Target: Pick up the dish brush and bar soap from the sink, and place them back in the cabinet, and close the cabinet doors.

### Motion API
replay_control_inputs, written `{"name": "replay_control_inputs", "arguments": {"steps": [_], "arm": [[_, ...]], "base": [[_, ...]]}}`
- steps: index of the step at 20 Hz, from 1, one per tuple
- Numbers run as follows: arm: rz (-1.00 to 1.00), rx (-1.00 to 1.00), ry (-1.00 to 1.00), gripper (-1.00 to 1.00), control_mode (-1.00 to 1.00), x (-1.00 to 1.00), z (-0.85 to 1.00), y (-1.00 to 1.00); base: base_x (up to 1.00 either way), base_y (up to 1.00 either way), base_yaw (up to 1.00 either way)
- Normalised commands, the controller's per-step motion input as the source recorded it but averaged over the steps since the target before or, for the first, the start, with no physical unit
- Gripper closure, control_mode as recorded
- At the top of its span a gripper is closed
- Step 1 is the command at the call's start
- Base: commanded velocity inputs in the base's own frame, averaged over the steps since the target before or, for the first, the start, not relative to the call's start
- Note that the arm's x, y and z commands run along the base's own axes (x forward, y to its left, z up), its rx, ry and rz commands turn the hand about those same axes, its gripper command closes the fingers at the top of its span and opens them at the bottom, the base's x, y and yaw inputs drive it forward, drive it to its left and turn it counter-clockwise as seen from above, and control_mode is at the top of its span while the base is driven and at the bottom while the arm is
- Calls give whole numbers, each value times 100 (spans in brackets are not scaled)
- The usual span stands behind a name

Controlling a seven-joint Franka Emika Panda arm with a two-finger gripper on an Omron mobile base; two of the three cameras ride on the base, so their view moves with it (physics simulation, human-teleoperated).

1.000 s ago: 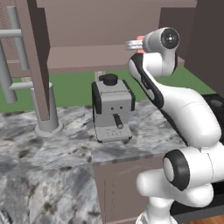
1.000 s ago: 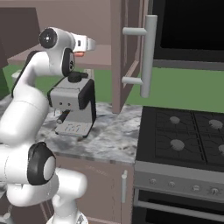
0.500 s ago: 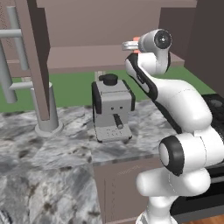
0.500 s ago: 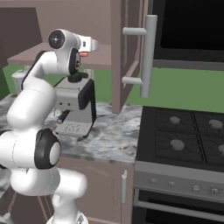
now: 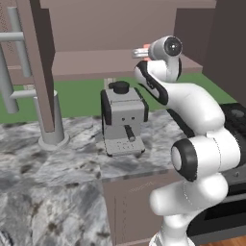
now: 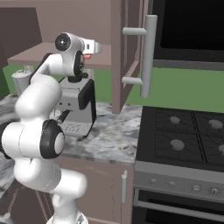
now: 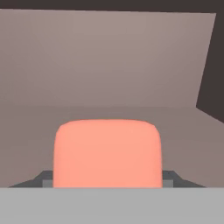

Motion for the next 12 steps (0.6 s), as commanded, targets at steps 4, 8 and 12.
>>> {"name": "replay_control_inputs", "arguments": {"steps": [4, 8, 12], "arm": [[0, 0, 0, 100, -100, 28, -22, 3], [0, 0, 0, 100, -100, 23, -27, 2], [0, 0, 0, 100, -100, 25, -24, 0]], "base": [[0, 0, 0], [0, 0, 0], [0, 0, 0]]}}
